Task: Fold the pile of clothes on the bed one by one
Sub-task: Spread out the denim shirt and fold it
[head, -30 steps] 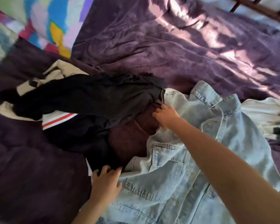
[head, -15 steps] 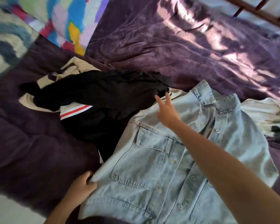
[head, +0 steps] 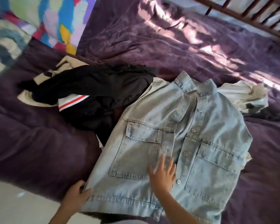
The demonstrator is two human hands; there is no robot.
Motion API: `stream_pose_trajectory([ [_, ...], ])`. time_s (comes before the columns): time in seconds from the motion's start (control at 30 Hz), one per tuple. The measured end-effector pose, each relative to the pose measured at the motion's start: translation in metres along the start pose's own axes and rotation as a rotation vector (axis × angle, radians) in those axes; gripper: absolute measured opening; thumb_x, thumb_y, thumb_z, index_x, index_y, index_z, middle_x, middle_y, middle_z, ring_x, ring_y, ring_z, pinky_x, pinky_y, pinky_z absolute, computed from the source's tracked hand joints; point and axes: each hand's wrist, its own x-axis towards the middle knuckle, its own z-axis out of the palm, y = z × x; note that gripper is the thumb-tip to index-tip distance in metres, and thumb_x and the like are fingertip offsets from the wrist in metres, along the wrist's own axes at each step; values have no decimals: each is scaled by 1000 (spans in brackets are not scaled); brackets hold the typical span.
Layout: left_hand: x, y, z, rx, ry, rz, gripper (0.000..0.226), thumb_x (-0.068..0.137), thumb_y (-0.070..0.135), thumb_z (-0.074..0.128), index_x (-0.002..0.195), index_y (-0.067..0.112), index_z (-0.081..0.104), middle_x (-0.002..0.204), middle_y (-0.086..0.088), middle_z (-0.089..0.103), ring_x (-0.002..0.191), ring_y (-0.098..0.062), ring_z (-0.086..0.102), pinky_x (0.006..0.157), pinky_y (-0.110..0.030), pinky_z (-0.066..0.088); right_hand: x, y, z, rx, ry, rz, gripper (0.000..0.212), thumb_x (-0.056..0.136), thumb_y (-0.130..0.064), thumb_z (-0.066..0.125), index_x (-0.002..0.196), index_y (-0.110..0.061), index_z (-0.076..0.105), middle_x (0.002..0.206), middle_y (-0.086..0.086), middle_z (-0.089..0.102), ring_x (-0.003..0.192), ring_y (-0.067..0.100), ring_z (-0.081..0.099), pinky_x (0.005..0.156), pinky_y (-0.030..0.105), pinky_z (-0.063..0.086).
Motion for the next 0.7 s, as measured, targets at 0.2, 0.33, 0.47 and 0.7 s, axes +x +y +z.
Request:
stream_pose_trajectory([
  [0.2, 8, 4, 16, 93, -25, -23, 56, 72, 34, 67, 119, 7, 53, 110, -14, 64, 99, -30, 61, 81, -38, 46, 0, 18, 13, 641, -56, 206, 84, 83, -12, 67, 148, -21, 15, 122, 12, 55, 86, 20, 63, 59, 28, 53],
  [0.33, 0, 5, 19, 106, -22, -18, 70, 62, 32, 71, 124, 8, 50, 109, -14, 64, 101, -31, 60, 87, -42, 47, -11, 18, -4, 604, 76, 186, 67, 89, 0, 45, 146, -27, 23, 103, 0, 60, 71, 15, 60, 56, 31, 52],
  [0.47, -8, 15, 33, 392, -36, -20, 68, 80, 27, 61, 140, 19, 29, 125, -13, 56, 110, -32, 56, 88, -37, 45, -33, 37, 4, 311, 20, 222, 71, 91, -4, 36, 148, -32, 4, 126, 2, 56, 84, 21, 59, 66, 31, 47],
  [0.7, -23, 68, 82, 829, 281, 416, 93, 33, 6, 91, 119, -6, 57, 110, -36, 55, 89, -53, 57, 59, -56, 50, -13, 82, -20, 338, -15, 157, 69, 91, -17, 53, 148, -20, 13, 143, 8, 38, 127, 25, 44, 96, 38, 45],
])
